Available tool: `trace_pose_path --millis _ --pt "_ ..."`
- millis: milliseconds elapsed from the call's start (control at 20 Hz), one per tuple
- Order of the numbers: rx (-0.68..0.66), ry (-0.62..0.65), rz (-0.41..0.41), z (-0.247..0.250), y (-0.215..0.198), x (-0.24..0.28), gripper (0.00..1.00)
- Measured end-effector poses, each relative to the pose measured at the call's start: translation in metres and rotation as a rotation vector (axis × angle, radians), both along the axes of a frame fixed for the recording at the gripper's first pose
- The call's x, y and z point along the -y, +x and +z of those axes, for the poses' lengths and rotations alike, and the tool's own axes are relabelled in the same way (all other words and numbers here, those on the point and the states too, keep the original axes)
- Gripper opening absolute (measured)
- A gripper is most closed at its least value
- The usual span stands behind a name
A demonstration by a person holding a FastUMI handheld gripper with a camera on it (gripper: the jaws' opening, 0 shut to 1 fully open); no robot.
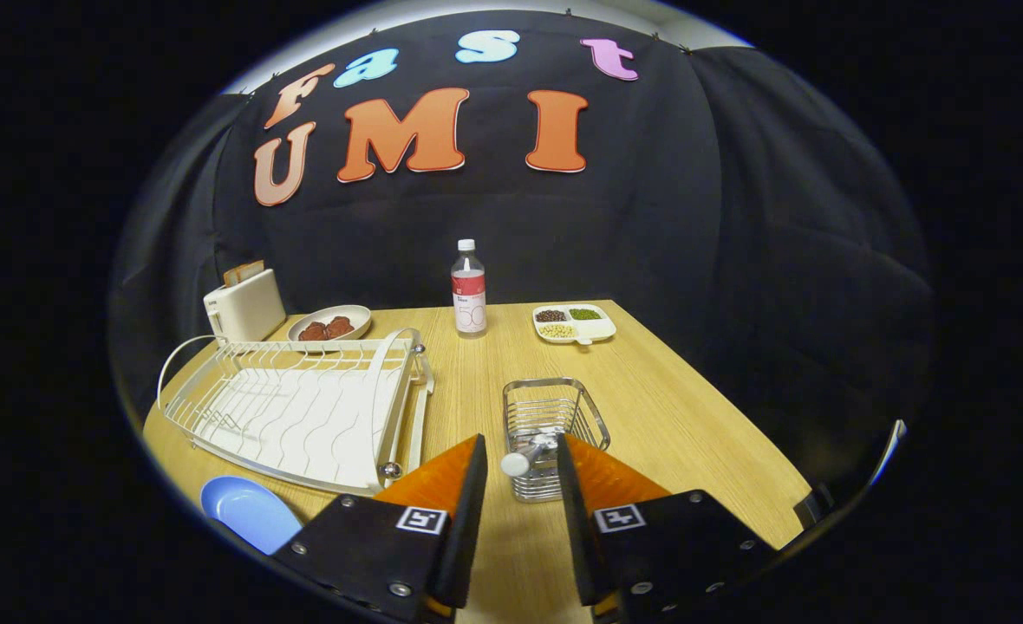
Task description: Take the plate from the dish rack, then take the spoon from the basket and place it into the plate.
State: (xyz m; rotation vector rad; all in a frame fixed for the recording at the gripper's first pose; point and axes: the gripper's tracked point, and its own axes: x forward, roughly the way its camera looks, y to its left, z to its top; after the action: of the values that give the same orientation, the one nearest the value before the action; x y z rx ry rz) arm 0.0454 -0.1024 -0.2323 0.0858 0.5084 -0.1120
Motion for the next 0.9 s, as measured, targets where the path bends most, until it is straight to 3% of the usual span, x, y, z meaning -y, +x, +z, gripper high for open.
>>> trace_pose_path --millis 150,350,900 --pt "-0.003 -0.041 0.009 -0.004 0.002 0.005 0.19" --pt "0.013 -0.117 0.01 -0.002 0.002 0.015 0.08" --pt "0.069 -0.11 -0.021 0.049 -0.013 0.01 0.07"
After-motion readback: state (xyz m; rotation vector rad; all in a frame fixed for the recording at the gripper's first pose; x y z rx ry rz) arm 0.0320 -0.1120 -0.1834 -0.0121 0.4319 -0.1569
